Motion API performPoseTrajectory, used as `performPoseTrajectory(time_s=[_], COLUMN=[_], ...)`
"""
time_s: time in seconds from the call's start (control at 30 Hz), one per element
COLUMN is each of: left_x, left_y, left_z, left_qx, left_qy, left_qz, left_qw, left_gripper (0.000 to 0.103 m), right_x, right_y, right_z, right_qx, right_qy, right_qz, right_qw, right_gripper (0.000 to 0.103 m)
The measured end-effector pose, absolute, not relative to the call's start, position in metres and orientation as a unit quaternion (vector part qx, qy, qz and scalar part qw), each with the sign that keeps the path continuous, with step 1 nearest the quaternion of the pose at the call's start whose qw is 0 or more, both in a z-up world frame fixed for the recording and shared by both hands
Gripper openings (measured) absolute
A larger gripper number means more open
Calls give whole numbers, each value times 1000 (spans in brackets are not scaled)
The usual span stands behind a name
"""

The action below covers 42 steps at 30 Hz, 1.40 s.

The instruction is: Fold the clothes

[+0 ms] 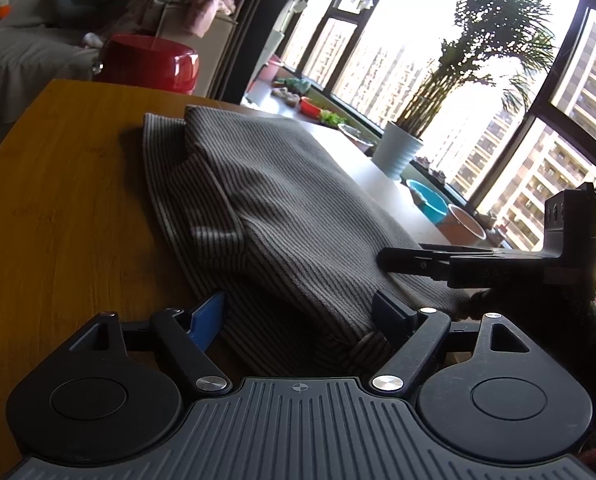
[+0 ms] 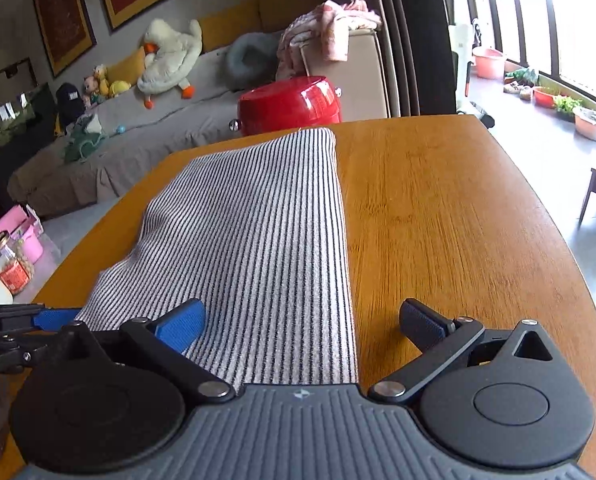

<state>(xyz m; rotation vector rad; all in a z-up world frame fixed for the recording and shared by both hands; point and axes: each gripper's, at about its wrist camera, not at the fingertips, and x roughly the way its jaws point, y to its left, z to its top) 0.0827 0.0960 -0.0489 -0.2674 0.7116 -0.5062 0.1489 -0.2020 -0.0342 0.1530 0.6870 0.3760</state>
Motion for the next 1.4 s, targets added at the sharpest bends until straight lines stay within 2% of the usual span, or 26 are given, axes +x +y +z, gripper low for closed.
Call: performPoseTrajectory(time_s=[0.17, 0.4, 0.43, 0.6, 0.7, 0.77, 0.87, 0.93, 1.03, 1.1, 1.2, 1.3, 1.33, 1.4], left_x=[82, 83, 83, 82, 82, 80, 78, 77, 76, 75, 73, 70, 70, 67], left_y=[92, 100, 103, 124, 135, 139, 142, 142, 141, 141, 140, 141, 141, 143], left_z=[-49, -49, -50, -48, -45, -42, -38, -35, -31, -29, -25, -21, -20, -17], left_qx=[-121, -134, -134, -152, -160, -159, -155, -157, -157, -156, -149, -138, -135, -128], left_qy=[341, 344, 347, 344, 345, 342, 339, 337, 334, 332, 331, 329, 328, 322], left_qz=[-250, -241, -230, -192, -170, -161, -151, -148, -145, -143, -140, -131, -128, -123], left_qw=[898, 897, 899, 906, 909, 912, 916, 916, 918, 919, 921, 925, 926, 930], left_gripper=[92, 93, 99, 99, 99, 99, 99, 99, 99, 99, 99, 99, 99, 99], right_x=[151, 146, 145, 137, 125, 112, 94, 87, 82, 74, 72, 60, 55, 40], right_y=[-202, -199, -199, -200, -192, -183, -170, -159, -135, -126, -125, -132, -134, -130], right_z=[-32, -27, -27, -28, -15, 0, 22, 26, 3, -10, -3, 12, 16, 18], right_qx=[58, 20, 19, 13, -49, -89, -102, -94, -118, -142, -155, -183, -200, -245], right_qy=[348, 373, 372, 359, 320, 289, 258, 262, 299, 283, 275, 251, 242, 229], right_qz=[197, 225, 225, 215, 203, 214, 258, 294, 319, 312, 314, 333, 346, 374], right_qw=[915, 900, 900, 908, 924, 929, 925, 914, 891, 896, 895, 890, 884, 865], right_gripper=[103, 103, 103, 103, 101, 76, 56, 56, 56, 59, 62, 73, 82, 85])
